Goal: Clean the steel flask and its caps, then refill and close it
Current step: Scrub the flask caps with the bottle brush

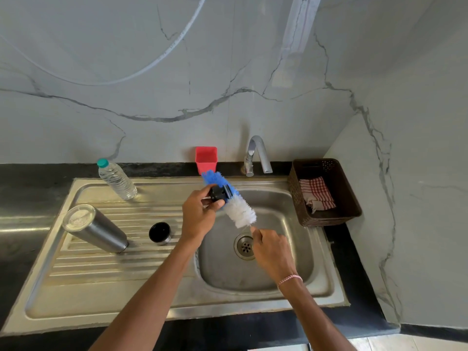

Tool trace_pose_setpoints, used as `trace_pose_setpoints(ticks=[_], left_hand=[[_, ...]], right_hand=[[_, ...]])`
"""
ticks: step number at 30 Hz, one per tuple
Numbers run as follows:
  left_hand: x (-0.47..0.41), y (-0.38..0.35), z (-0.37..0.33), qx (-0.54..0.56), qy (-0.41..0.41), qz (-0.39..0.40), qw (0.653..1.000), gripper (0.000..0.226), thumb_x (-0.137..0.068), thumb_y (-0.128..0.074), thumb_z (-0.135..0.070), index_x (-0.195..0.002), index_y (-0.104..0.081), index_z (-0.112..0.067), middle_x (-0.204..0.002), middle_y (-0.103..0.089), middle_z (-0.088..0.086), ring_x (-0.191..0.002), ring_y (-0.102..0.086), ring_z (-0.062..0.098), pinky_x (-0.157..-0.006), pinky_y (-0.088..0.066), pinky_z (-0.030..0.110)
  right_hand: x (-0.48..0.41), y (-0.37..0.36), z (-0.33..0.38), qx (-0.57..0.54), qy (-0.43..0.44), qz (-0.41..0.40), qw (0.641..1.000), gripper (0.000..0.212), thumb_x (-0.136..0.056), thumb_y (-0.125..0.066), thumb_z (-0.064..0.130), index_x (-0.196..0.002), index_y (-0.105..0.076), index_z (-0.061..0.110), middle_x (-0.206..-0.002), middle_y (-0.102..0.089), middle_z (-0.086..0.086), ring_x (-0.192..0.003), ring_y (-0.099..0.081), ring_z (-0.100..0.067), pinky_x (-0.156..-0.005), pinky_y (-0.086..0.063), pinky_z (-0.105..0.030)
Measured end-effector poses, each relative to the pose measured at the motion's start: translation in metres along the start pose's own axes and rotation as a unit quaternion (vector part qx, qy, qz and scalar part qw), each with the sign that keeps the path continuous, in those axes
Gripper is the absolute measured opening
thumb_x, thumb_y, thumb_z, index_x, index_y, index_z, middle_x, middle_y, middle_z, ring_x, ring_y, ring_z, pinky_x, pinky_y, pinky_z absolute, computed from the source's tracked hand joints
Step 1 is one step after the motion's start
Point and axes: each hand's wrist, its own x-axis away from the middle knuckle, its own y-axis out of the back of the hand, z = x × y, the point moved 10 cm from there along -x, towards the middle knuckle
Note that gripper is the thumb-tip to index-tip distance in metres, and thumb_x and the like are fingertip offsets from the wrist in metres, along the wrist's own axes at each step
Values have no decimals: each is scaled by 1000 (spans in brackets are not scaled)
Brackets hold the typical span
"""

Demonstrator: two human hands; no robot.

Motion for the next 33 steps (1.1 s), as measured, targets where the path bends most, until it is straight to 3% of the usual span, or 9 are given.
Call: trace_pose_setpoints(ticks=[4, 7, 12, 15, 18, 23, 28, 31, 33], left_hand=[[-11, 20, -4, -8, -1, -26, 1000, 41, -88, -78, -7, -126, -72, -21, -106, -70, -5, -86, -65, -4, -79, -46, 5], [-17, 26, -1, -26, -2, -27, 999, 39, -88, -79, -8, -124, -73, -21, -107, -73, 1, -87, -69, 6, -81, -49, 14], [-5, -1, 1, -50, -20, 17, 998, 40, -85, -82, -12, -124, -74, -19, -104, -68, 7, -90, -72, 17, -90, -55, 28], [-10, 8, 4, -59, -12, -13, 998, 40, -87, -81, -13, -126, -73, -18, -105, -69, 6, -87, -69, 14, -85, -49, 21], [-18, 26, 6, -68, -13, -38, 997, 40, -86, -81, -11, -125, -73, -20, -107, -69, 5, -85, -69, 13, -87, -52, 22], [-7, 10, -3, -69, -36, -7, 997, 45, -85, -82, -10, -128, -71, -15, -106, -66, 7, -88, -69, 18, -85, -56, 25], [-7, 12, -4, -67, -37, -21, 997, 47, -85, -82, -11, -130, -70, -13, -107, -66, 10, -88, -68, 18, -77, -47, 7], [-16, 27, 1, -97, -38, -41, 994, 46, -84, -83, -16, -128, -71, -16, -105, -65, 10, -90, -70, 24, -86, -57, 30], [-13, 23, 0, -103, -40, -33, 993, 50, -82, -84, -13, -130, -70, -16, -104, -63, 10, -91, -70, 25, -89, -57, 35]], right_hand=[[12, 4, -8, 16, 15, 4, 1000, 49, -105, -40, 41, -59, -43, 25, -66, -56, -1, -68, -58, -28, -69, -55, -46], [20, 8, -12, 45, 19, 1, 999, 47, -105, -39, 42, -60, -38, 28, -67, -52, 3, -64, -50, -23, -69, -54, -45], [11, 10, 3, 45, 15, -10, 999, 49, -107, -35, 46, -69, -50, 19, -69, -60, -2, -71, -62, -27, -64, -48, -38], [12, 9, 6, 46, 21, -7, 999, 48, -106, -37, 44, -68, -50, 18, -64, -56, -1, -62, -58, -25, -60, -49, -40], [22, 13, 1, 52, 17, -14, 998, 46, -105, -41, 35, -64, -45, 16, -59, -50, 2, -55, -48, -19, -50, -38, -33], [14, 10, 9, 53, 13, -11, 998, 47, -105, -37, 42, -69, -52, 16, -64, -56, -1, -64, -60, -26, -56, -43, -36], [11, 10, 11, 45, 20, -8, 999, 47, -104, -38, 41, -68, -52, 15, -63, -57, -3, -62, -57, -27, -57, -44, -39], [19, 13, 6, 45, 24, -7, 999, 46, -104, -42, 33, -62, -48, 14, -59, -53, -1, -58, -55, -25, -57, -47, -39], [18, 13, 6, 54, 23, -8, 998, 47, -104, -42, 35, -62, -48, 14, -61, -54, -1, -59, -56, -25, -58, -50, -40]])
